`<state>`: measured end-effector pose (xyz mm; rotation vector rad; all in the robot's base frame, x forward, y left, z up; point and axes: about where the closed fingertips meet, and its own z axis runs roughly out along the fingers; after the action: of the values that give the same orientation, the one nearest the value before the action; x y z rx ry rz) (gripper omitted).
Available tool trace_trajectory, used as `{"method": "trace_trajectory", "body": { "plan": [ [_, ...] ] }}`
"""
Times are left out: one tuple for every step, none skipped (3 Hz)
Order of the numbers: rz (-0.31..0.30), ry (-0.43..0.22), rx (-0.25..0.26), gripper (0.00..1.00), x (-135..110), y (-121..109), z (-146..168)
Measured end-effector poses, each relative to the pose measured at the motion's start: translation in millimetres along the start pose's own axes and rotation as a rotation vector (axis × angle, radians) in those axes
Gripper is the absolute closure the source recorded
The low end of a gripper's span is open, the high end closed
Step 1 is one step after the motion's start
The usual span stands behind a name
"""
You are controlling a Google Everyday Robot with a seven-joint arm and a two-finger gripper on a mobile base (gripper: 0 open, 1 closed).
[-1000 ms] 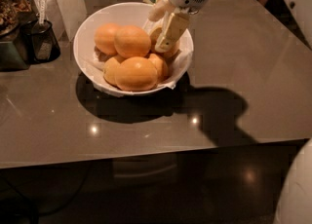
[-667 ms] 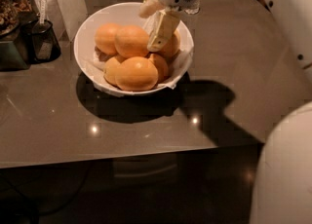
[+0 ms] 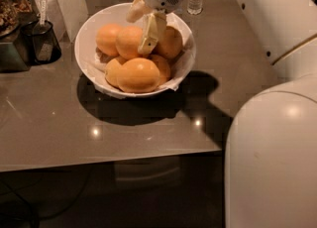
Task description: Pick orange from white bowl
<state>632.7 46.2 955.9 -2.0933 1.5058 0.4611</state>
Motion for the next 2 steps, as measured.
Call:
{"method": "trace_trajectory", "body": {
  "plan": [
    [-0.003, -0.017, -0.021, 0.34, -3.3, -3.8, 12.4],
    [0.015, -0.033, -0.051, 0.34, -0.2, -0.9, 25.1]
  ]
}}
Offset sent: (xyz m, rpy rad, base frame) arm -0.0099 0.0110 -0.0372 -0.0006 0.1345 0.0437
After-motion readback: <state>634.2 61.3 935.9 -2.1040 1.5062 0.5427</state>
